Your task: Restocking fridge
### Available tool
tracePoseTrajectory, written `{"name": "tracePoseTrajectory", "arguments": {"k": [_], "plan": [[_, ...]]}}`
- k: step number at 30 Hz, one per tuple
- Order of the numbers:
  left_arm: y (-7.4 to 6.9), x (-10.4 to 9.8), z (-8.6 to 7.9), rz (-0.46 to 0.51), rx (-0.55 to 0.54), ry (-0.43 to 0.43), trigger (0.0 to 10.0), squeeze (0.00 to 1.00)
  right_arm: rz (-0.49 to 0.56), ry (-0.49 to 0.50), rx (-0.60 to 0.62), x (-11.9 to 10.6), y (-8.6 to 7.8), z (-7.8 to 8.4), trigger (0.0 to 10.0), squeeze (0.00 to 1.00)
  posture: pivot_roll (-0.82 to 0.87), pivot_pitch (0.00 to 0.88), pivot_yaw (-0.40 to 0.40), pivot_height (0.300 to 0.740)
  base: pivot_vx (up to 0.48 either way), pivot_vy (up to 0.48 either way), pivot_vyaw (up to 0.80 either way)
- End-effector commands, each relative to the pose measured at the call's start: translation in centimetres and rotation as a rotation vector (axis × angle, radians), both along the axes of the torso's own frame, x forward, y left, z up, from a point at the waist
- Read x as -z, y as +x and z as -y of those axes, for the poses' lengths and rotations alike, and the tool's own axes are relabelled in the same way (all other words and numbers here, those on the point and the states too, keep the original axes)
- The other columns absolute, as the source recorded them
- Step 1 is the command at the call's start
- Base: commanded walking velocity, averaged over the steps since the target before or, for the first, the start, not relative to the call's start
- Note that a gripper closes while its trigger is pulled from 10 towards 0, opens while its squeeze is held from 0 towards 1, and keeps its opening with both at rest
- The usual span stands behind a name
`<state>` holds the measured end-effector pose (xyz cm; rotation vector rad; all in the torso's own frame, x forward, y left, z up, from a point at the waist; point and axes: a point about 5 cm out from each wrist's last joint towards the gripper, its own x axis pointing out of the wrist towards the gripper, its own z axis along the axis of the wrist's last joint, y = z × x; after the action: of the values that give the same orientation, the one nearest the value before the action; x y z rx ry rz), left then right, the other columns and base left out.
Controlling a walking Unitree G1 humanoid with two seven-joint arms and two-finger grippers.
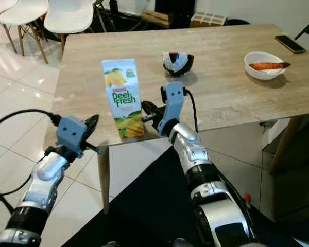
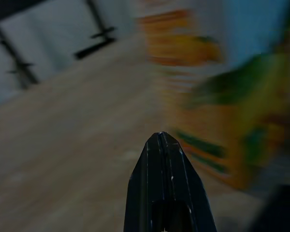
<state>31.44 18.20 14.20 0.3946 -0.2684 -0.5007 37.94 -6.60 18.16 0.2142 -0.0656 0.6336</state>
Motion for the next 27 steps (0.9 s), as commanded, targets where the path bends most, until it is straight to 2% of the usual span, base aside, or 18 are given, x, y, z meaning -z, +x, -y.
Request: {"name": "tracePoseTrajectory", "arguments": {"k": [1,2,3,4,5,9,18,27], "plan": [[0.0,0.5,1.0,-0.03,0.063,-0.009,10.0,0.0,-0.007,0.017,0.009,0.1,0.1,-0.2,10.0,0.0,-0.08,0.137,-0.037,0.74,0.0,0.0,0.0],[0.1,0.6,1.7,-0.049,0.11,-0.003,10.0,0.0,-0.007,0.017,0.007,0.1,0.2,-0.3,10.0,0.0,-0.08,0.136,-0.039,0.74,0.0,0.0,0.0],[0.1,0.6,1.7,-0.049,0.11,-0.003,10.0,0.0,-0.007,0.017,0.007,0.1,0.2,-0.3,10.0,0.0,-0.08,0.136,-0.039,0.74,0.0,0.0,0.0],[0.2,0.9,2.6,-0.082,0.186,0.02,10.0,0.0,-0.005,0.019,0.002,0.1,0.2,-0.6,10.0,0.0,-0.08,0.135,-0.037,0.74,0.0,0.0,0.0],[0.2,1.0,2.9,-0.091,0.21,0.03,10.0,0.0,-0.004,0.019,0.002,0.1,0.3,-0.7,10.0,0.0,-0.08,0.136,-0.036,0.74,0.0,0.0,0.0],[0.3,1.0,3.1,-0.104,0.232,0.043,10.0,0.0,-0.003,0.02,0.002,0.1,0.3,-0.8,10.0,0.0,-0.08,0.136,-0.036,0.74,0.0,0.0,0.0],[1.2,1.2,1.4,-0.137,0.218,0.112,10.0,0.0,-0.004,0.021,-0.001,0.7,0.3,-0.7,10.0,0.0,-0.09,0.135,-0.036,0.74,0.0,0.0,0.0],[1.4,0.7,-0.2,-0.111,0.161,0.125,10.0,0.0,-0.012,0.003,-0.015,1.3,0.2,-0.1,10.0,0.0,-0.09,0.134,-0.041,0.74,0.0,0.0,0.0]]}}
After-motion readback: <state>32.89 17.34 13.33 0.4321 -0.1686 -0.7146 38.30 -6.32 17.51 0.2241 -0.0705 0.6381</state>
